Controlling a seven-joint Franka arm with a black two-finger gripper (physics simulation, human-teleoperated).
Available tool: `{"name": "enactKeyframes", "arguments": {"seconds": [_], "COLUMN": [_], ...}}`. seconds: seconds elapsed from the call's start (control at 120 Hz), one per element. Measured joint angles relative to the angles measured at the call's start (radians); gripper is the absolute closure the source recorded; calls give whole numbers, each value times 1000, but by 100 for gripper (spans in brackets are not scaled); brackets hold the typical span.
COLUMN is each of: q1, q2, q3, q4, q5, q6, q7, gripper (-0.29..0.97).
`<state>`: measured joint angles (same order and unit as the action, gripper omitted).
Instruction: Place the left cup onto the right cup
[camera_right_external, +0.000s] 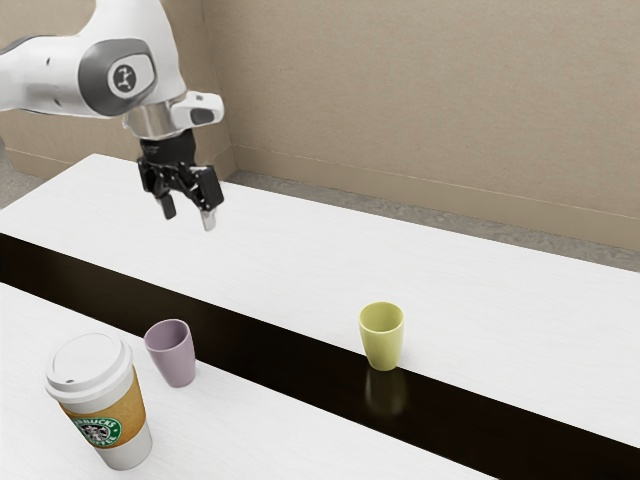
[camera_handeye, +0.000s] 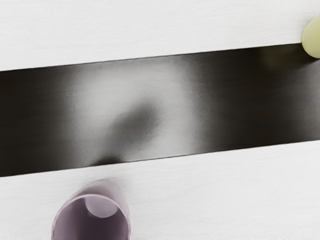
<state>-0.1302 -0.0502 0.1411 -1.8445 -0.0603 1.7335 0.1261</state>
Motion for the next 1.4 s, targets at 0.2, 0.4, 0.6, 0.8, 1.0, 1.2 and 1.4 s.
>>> {"name": "enactKeyframes", "arguments": {"seconds": [0.2, 0.4, 0.6, 0.8, 1.0, 1.2, 1.4], "q1": [2, 2, 2, 2, 8, 8, -3], "q2": [-80, -118, -77, -7, 68, 76, 75], "q3": [2, 3, 6, 7, 8, 8, 21], "q4": [-231, -440, -503, -529, -528, -524, -524], "q5": [6, 10, 11, 12, 14, 26, 32], "q6": [103, 275, 411, 492, 542, 568, 572], "q7": [-41, -86, -118, -141, -155, -161, -165], "gripper": [0, 0, 0, 0, 1, 48, 69]}}
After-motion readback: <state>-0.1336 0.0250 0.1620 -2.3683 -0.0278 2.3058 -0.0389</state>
